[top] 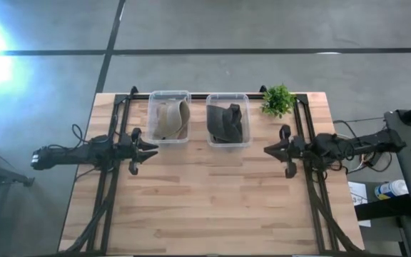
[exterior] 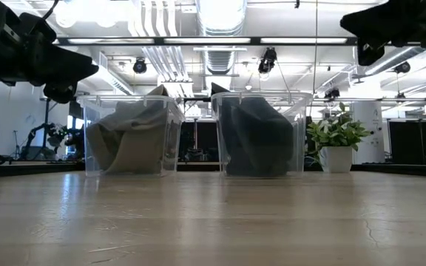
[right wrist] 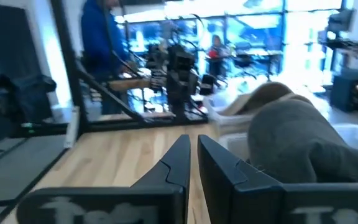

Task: Pick & Place hat
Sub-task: Return To Home Position

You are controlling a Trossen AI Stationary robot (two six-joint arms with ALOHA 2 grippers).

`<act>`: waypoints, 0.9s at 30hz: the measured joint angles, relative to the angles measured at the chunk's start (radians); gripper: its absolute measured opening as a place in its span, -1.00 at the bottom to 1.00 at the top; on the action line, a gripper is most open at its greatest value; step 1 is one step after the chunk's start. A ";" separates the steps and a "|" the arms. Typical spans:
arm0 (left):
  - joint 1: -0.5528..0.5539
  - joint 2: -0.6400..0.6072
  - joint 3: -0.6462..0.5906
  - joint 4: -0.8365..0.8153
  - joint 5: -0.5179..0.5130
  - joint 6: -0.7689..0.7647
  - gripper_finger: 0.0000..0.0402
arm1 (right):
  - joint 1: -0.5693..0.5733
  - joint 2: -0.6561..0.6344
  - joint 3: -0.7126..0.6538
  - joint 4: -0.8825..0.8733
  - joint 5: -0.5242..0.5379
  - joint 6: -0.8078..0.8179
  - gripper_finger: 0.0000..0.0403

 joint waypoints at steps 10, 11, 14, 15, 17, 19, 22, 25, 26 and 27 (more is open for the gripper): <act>0.000 0.000 0.000 -0.001 0.000 0.000 -0.48 | -0.202 -0.175 -0.131 0.007 -0.132 0.096 -0.86; 0.000 0.000 0.000 -0.001 0.000 0.000 -0.48 | -0.203 -0.195 -0.142 0.008 -0.133 0.076 -0.86; 0.000 0.000 0.000 -0.001 0.000 0.000 -0.48 | -0.195 -0.257 -0.184 0.006 -0.136 0.039 -0.86; 0.000 0.000 0.000 -0.001 0.000 0.000 -0.48 | -0.192 -0.277 -0.197 0.001 -0.136 0.036 -0.86; 0.000 0.000 0.000 -0.001 0.000 0.000 -0.48 | -0.190 -0.312 -0.199 -0.042 -0.137 0.041 -0.86; 0.000 0.000 0.000 -0.001 0.000 0.000 -0.48 | -0.188 -0.339 -0.199 -0.087 -0.139 0.048 -0.86; 0.000 0.000 0.000 -0.001 0.000 0.000 -0.48 | -0.188 -0.366 -0.199 -0.163 -0.137 0.046 -0.86; 0.000 0.000 0.000 -0.001 0.000 0.000 -0.48 | -0.188 -0.363 -0.198 -0.198 -0.137 0.007 -0.86; 0.000 0.000 0.000 -0.001 -0.001 0.000 -0.48 | -0.187 -0.364 -0.198 -0.198 -0.137 -0.016 -0.86; 0.000 0.000 0.000 -0.001 0.000 0.000 -0.48 | -0.186 -0.366 -0.198 -0.197 -0.136 -0.039 -0.86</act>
